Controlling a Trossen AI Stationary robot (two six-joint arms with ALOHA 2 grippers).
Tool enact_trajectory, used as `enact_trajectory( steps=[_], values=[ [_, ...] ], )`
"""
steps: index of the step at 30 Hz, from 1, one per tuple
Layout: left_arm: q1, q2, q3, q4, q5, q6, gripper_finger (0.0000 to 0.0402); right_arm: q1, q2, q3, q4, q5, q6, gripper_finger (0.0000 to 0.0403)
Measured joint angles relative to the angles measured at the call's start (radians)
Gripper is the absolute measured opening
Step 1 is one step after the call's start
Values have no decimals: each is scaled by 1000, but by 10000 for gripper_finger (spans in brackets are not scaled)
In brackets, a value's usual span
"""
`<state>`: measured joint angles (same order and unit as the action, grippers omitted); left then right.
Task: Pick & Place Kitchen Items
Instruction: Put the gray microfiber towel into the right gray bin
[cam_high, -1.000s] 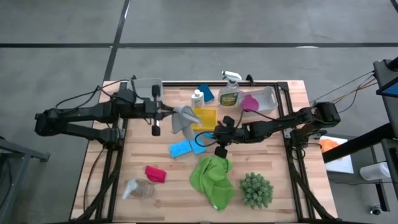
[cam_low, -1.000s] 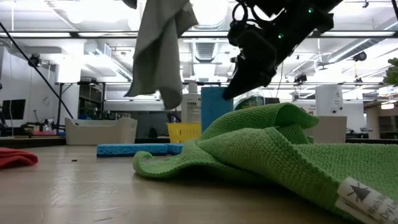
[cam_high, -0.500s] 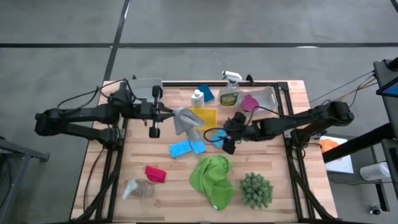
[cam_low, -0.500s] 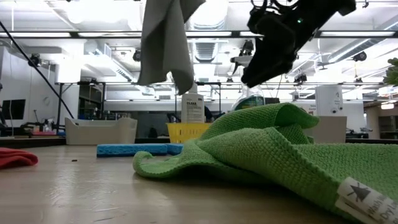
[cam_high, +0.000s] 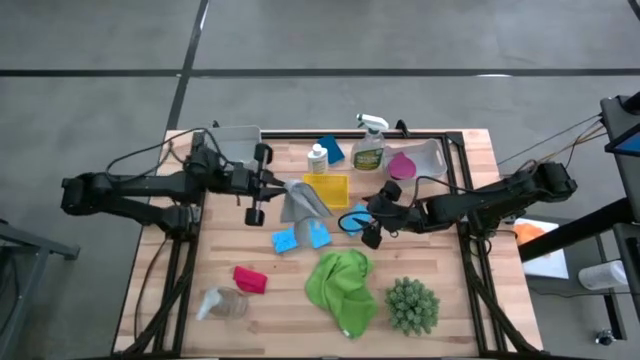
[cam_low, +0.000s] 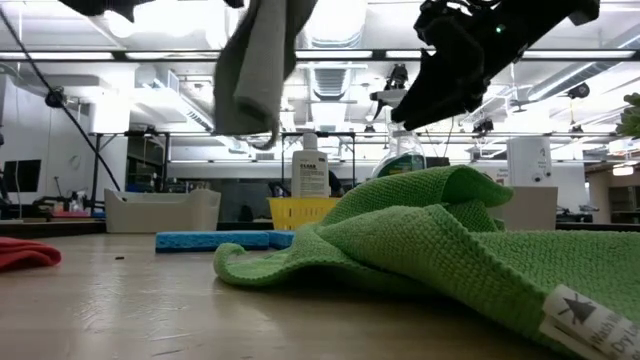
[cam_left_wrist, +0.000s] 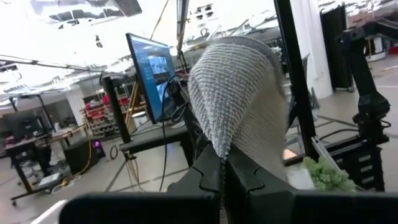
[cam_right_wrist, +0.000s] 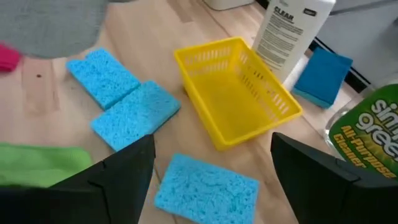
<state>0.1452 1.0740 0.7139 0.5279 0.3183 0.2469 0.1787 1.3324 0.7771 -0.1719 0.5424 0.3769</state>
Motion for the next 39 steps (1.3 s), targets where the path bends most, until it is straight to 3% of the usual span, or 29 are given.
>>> enact_trajectory(
  steps=[7,11,19,27,39],
  values=[
    [6,186,51,131,25,-13,0,34,2,-77,21,162,30,315],
    [7,277,117,131,77,-20,0,53,-23,-102,-54,173,84,315],
    [25,436,244,158,109,-19,0,168,-204,-205,6,296,87,315],
    [58,567,337,160,116,-41,0,279,-428,-322,369,336,-147,315],
    [59,771,537,157,94,-65,0,277,-499,-287,404,381,-303,315]
  ],
)
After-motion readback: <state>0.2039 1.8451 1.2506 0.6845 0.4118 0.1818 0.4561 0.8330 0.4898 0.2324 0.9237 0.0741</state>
